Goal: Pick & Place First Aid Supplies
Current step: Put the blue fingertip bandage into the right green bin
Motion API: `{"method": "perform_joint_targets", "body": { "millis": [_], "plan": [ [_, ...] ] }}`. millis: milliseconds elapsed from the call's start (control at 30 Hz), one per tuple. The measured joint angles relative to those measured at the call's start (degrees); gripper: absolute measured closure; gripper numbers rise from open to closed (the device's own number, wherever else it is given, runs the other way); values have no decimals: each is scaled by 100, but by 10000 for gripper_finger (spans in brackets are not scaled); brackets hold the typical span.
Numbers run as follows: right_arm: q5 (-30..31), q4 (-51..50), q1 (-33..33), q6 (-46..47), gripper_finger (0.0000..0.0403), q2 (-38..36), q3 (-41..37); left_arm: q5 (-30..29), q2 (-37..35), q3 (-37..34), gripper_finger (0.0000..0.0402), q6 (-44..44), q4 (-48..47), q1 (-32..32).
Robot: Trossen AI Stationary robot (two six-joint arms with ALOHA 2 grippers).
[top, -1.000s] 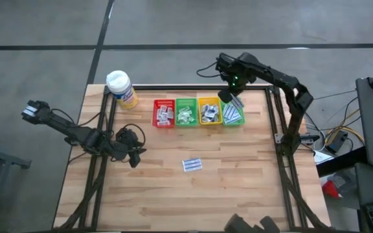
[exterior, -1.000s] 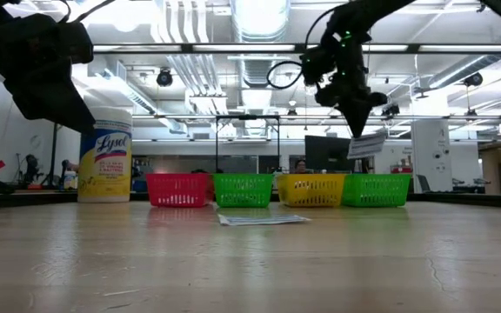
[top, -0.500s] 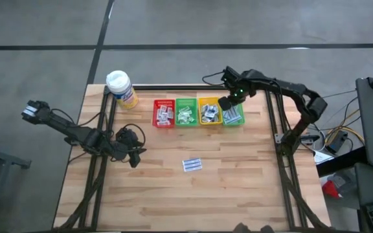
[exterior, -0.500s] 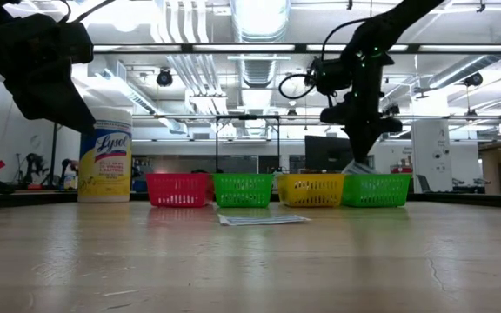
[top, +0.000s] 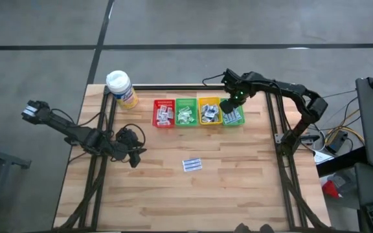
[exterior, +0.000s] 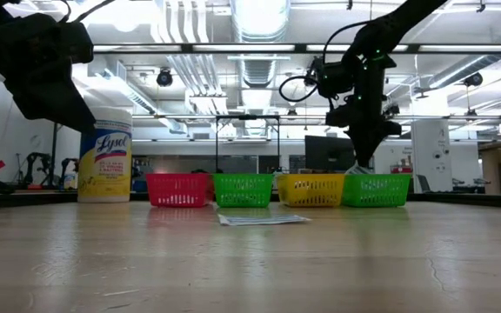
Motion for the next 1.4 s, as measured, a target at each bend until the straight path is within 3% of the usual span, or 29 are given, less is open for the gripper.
{"method": "perform_joint_targets", "body": {
  "millis": [167,500,567,733,800,1000,1133,1267,1400],
  "plan": [
    [-12,-4,-6,-318,375,2,0,0,0,0,264,2,10,0],
    [-21,-144,-42,-352,292,5,2,14,2,0,264,11,21,0],
    [-456,-249,0,-475,287,-42,-1,28,0,0,264,11,21,-1],
    [-2239,-168,576,-1419,287,-426,-2,42,0,0,264,36,20,0],
    [-2550,-127,974,-1741,292,-595,-2,44,1,0,264,58,15,0],
    [-2503,275,2447,-2259,308,-859,-2,46,1,0,264,190,15,0],
    [-2063,660,3275,-2396,317,-827,-2,50,2,0,264,216,15,0],
    [-1512,1116,3885,-2525,323,-676,-2,50,2,0,264,270,15,0],
    [-1435,1549,4251,-2653,325,-508,8,50,2,0,264,356,11,0]
  ]
}}
